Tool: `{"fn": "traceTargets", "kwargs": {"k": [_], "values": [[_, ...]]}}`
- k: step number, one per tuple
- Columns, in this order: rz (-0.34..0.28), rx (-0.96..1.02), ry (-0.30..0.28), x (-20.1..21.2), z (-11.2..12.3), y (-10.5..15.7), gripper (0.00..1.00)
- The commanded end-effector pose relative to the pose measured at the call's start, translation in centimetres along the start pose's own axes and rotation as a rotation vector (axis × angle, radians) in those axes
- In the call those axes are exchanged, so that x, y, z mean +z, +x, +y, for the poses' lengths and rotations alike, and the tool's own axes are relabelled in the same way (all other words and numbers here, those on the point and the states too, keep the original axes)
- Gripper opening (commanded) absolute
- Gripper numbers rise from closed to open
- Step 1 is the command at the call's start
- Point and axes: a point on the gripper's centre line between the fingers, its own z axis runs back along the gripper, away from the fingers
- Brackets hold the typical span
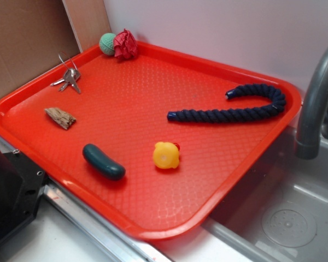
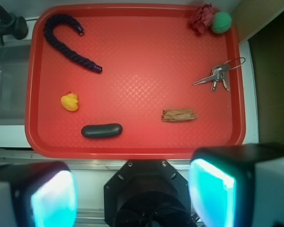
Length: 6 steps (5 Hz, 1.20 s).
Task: Grab the silver keys.
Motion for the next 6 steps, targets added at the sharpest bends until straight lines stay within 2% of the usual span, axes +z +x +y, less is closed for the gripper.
{"fn": "traceTargets", "kwargs": {"k": [1,2,3,4,5,6], "values": [[0.0,0.0,0.0,0.0,0.0,0.0,1.0],[-0.074,0.246,0.023,-3.2,3.3,1.8,1.0],[-0.121,0.498,0.005,-6.8,7.3,4.6,1.0],[-0.151,0.659,-0.078,-11.1,10.9,6.2,1.0],[-0.104,0.744,-0.038,-14.0,12.9,6.7,1.0],[-0.072,0.705,-0.031,-15.2,13.1,6.8,1.0]]}}
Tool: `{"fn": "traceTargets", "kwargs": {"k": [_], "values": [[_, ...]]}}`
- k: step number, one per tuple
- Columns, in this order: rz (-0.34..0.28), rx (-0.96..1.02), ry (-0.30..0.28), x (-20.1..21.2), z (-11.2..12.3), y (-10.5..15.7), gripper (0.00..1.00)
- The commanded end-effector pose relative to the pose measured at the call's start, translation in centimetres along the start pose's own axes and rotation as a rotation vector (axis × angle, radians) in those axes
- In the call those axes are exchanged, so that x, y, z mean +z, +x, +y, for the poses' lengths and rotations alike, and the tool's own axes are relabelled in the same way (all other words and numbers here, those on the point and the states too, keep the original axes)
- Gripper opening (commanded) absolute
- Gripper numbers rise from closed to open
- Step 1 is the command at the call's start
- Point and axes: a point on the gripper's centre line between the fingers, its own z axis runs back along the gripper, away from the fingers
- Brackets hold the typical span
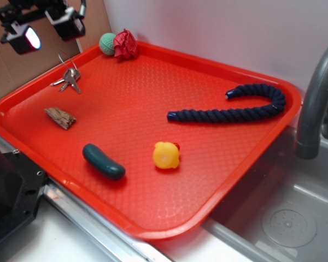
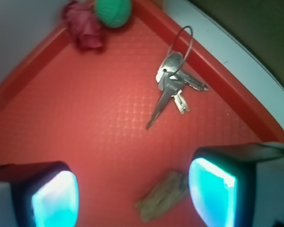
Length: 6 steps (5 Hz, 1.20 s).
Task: Grab the silver keys.
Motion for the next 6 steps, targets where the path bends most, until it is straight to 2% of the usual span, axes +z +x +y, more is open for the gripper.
{"fn": "traceTargets", "kwargs": {"k": [1,4,6], "values": [[-0.007,-0.035,0.016,-0.5,0.6,0.5,1.0],[-0.007,-0.035,0.016,-0.5,0.6,0.5,1.0],[0.026,0.033,0.057,-3.5,0.4,2.2,1.0]]}}
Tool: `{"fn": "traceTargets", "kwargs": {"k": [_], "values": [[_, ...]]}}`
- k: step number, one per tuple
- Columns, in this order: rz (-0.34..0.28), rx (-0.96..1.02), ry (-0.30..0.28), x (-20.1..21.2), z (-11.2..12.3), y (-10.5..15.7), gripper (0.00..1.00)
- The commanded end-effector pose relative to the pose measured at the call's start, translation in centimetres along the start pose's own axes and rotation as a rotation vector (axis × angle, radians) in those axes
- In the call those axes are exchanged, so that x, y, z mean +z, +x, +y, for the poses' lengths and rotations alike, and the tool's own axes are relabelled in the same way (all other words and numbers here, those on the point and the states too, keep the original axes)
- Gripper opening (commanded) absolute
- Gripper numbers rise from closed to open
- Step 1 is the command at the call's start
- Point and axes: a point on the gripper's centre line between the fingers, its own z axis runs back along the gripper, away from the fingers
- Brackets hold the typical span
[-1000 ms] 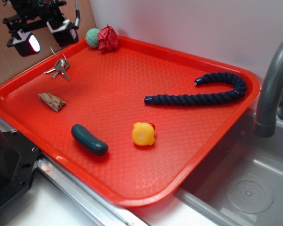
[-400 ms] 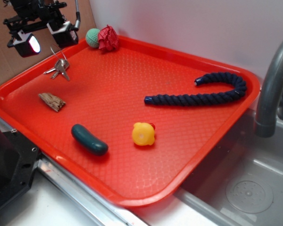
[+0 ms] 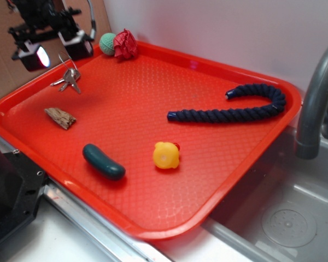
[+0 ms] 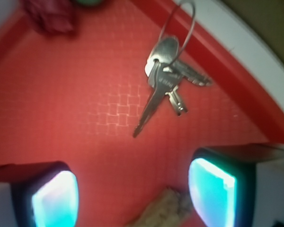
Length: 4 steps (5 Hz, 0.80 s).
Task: Grab the silver keys.
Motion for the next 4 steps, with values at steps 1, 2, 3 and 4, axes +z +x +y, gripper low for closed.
{"fn": "traceTargets", "kwargs": {"k": [1,2,3,4], "values": [[-0.079,0.092,0.015,-0.6,0.8,3.5,1.0],[-0.124,0.127,0.007,-0.7,1.3,5.2,1.0],[-0.155,0.17,-0.01,0.0,1.7,6.6,1.0],[-0.178,0.216,-0.042,0.2,1.7,7.7,1.0]]}}
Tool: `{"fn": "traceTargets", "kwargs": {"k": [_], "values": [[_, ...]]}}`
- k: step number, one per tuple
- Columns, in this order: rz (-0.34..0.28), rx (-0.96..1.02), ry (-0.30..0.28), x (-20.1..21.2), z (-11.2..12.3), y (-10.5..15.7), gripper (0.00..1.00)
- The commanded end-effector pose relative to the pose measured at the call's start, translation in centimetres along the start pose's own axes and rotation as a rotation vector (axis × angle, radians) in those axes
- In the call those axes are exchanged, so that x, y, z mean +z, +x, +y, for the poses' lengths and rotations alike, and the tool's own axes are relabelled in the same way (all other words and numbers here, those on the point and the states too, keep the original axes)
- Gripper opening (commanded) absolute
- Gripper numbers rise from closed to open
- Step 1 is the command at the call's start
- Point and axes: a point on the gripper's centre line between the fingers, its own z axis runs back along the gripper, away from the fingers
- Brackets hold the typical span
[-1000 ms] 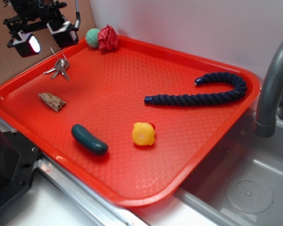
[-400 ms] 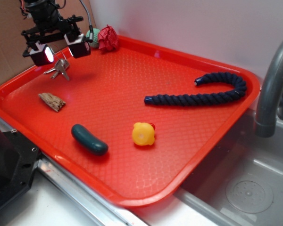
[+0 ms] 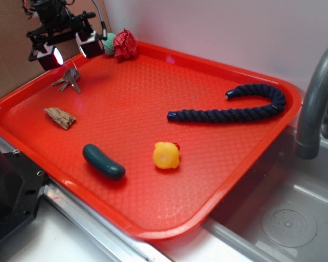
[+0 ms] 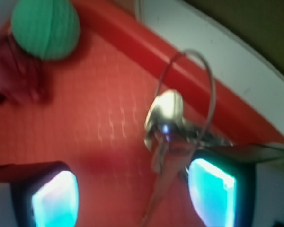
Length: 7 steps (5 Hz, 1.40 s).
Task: Grab the silver keys.
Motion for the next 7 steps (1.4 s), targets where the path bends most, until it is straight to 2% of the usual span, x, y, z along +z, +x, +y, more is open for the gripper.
{"fn": "traceTargets", "kwargs": {"k": [1,3,4,5,6,7], "values": [[-0.102,0.084,-0.032,1.3,0.2,3.5,1.0],[-0.111,0.094,0.025,0.2,1.2,5.0,1.0],[-0.113,0.091,0.037,0.2,1.5,4.8,1.0],[-0.122,0.078,0.085,-0.4,1.9,4.5,1.0],[-0.104,0.078,0.088,-0.4,2.3,4.2,1.0],[-0.118,0.042,0.097,1.0,3.1,3.1,1.0]]}}
